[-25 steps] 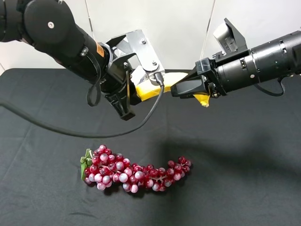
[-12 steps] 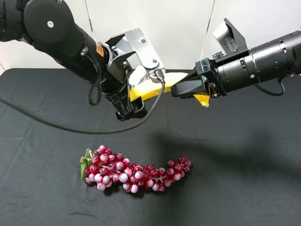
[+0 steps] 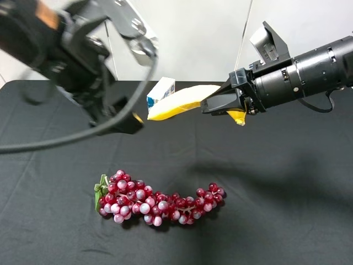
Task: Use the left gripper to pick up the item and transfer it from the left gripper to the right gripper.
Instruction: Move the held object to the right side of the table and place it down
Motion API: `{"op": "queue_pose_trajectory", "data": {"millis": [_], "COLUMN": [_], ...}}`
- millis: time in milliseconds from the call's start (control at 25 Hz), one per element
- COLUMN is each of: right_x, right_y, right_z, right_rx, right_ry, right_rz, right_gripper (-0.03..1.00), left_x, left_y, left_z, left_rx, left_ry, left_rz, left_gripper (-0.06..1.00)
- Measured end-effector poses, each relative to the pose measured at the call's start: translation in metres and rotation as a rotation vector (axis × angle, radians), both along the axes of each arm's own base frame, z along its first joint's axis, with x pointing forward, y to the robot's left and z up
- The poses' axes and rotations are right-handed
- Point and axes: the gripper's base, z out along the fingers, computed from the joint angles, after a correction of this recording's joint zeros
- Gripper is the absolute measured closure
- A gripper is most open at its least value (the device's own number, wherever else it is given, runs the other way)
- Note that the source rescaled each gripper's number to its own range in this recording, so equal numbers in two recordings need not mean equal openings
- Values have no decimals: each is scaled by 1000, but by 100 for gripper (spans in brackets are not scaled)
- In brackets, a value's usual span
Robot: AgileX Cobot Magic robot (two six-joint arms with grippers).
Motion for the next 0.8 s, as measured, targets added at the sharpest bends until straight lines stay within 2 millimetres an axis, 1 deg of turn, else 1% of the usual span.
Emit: {"op": "queue_pose_trajectory", "data": {"millis": [200,400,640,720,800], "right_x": [0,0,0,0,0], "right_y": [0,0,0,0,0], "right_z": [0,0,0,0,0], "right_rx": [0,1,1,1,1], "right_ry": [0,2,2,2,2], "right_rz": [0,-1,-2,-2,-2], "right_gripper": [94,94,94,94,94], "left_x": [-21,-49,-86,-99,-112], "left_y": [31,63,100,112,124], "left_z": [20,41,66,69,66], "left_rx": [61,74,10,-29,-60], "left_ry": [42,75,32,3,-19], "left_rz": [179,307,362,364,366], "left_gripper": [-5,-5,-5,-5,-5]}}
